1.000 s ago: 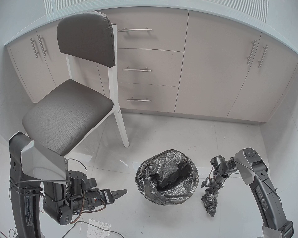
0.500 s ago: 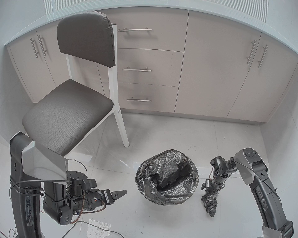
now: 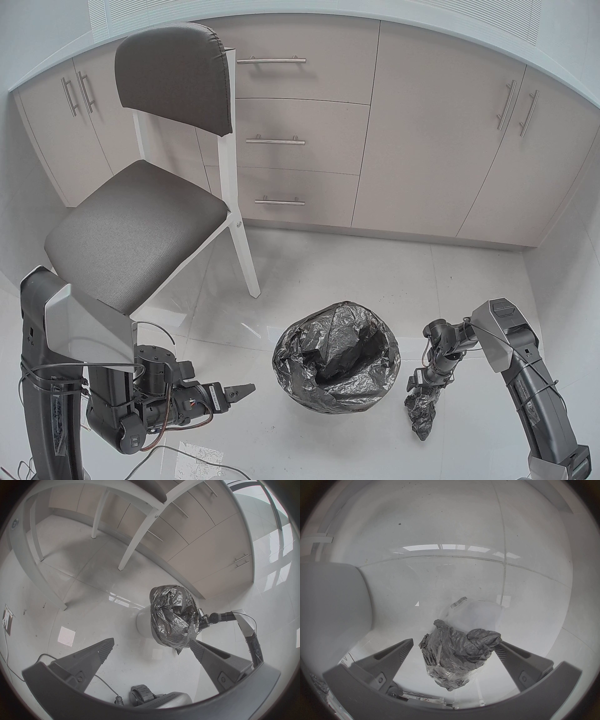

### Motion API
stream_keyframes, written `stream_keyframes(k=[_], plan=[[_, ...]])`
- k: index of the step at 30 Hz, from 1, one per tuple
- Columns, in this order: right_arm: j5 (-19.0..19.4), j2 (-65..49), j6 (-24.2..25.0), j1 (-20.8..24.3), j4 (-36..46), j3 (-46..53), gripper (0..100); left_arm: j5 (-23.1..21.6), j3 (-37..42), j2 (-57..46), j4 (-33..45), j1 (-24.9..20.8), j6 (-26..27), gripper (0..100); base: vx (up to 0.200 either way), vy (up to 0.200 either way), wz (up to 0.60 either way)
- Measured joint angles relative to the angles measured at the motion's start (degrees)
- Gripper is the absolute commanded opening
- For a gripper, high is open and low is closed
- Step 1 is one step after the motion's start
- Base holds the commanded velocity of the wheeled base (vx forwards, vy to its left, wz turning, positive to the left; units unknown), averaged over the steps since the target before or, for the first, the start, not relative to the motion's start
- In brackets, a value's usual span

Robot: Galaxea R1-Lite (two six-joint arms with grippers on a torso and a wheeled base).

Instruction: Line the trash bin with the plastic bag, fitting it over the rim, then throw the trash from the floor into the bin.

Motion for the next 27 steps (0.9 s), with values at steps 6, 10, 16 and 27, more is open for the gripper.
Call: stream_keyframes(k=[6, 10, 16, 27], plan=[[-0.1, 0.0, -0.2, 0.0, -0.1, 0.0, 100, 0.0, 0.0, 0.0, 0.0, 0.0, 0.0, 100, 0.000, 0.000, 0.00], [-0.1, 0.0, -0.3, 0.0, -0.1, 0.0, 100, 0.0, 0.0, 0.0, 0.0, 0.0, 0.0, 100, 0.000, 0.000, 0.00], [-0.1, 0.0, -1.3, 0.0, -0.2, 0.0, 100, 0.0, 0.0, 0.0, 0.0, 0.0, 0.0, 100, 0.000, 0.000, 0.00], [-0.1, 0.0, -2.0, 0.0, 0.2, 0.0, 100, 0.0, 0.0, 0.0, 0.0, 0.0, 0.0, 100, 0.000, 0.000, 0.00]])
